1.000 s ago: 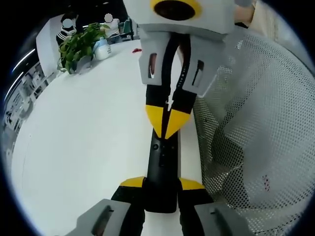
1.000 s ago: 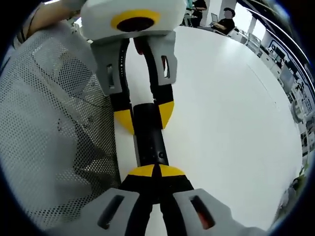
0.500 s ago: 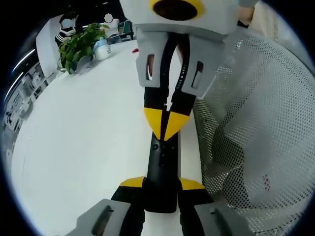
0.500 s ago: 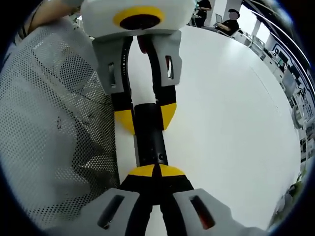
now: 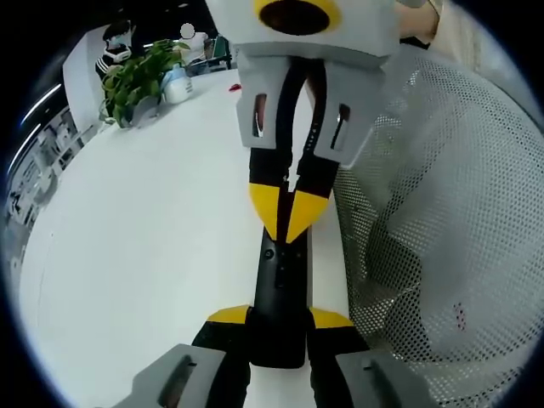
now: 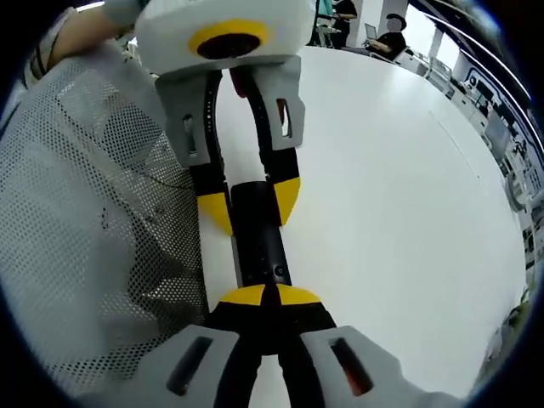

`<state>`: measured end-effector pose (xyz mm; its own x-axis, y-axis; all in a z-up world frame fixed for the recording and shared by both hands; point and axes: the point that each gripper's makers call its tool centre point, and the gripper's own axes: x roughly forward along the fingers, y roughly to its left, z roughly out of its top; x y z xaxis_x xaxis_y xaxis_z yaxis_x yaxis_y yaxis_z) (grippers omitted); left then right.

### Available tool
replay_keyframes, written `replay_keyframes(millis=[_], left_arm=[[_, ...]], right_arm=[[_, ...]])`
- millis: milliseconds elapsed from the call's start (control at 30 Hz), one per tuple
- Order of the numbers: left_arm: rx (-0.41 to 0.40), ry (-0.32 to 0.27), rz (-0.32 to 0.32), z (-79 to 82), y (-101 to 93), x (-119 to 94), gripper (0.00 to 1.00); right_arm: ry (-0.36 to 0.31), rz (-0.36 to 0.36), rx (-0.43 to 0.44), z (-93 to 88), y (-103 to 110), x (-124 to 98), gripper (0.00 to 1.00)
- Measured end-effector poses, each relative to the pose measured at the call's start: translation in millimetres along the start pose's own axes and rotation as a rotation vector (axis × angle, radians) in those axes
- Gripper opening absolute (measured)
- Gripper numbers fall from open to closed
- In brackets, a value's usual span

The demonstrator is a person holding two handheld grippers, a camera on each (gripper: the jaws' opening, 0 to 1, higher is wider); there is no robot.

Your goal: Press the specified remote control buttons in sequence, fully releasing each button before pressing the next.

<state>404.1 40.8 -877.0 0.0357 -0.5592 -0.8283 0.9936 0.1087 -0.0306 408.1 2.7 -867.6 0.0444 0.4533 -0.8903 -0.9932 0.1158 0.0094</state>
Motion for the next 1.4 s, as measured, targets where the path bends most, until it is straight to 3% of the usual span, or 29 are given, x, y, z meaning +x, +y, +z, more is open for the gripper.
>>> replay_keyframes(millis=[367, 1000, 1167, 1400], left_arm=[[-0.002, -0.002, -0.001, 0.2, -0.1, 0.1, 0.25], [0.001, 0.000, -0.003, 0.3, -0.1, 0.3, 0.25], [0.000, -0.002, -0.001, 0.3, 0.1, 0.3, 0.25], [-0.002, -0.005, -0.001, 0.2, 0.1, 0.2, 0.25]], right_arm=[[0.005, 0.009, -0.014, -5.5, 0.1, -3.0, 0.09], [0.021, 0.044, 0.005, -7.4, -0.5, -1.9, 0.09], [-0.004, 0.046, 0.048, -7.9, -1.4, -3.2, 0.09], [0.006, 0.041, 0.032, -9.1, -0.6, -4.3, 0.08]])
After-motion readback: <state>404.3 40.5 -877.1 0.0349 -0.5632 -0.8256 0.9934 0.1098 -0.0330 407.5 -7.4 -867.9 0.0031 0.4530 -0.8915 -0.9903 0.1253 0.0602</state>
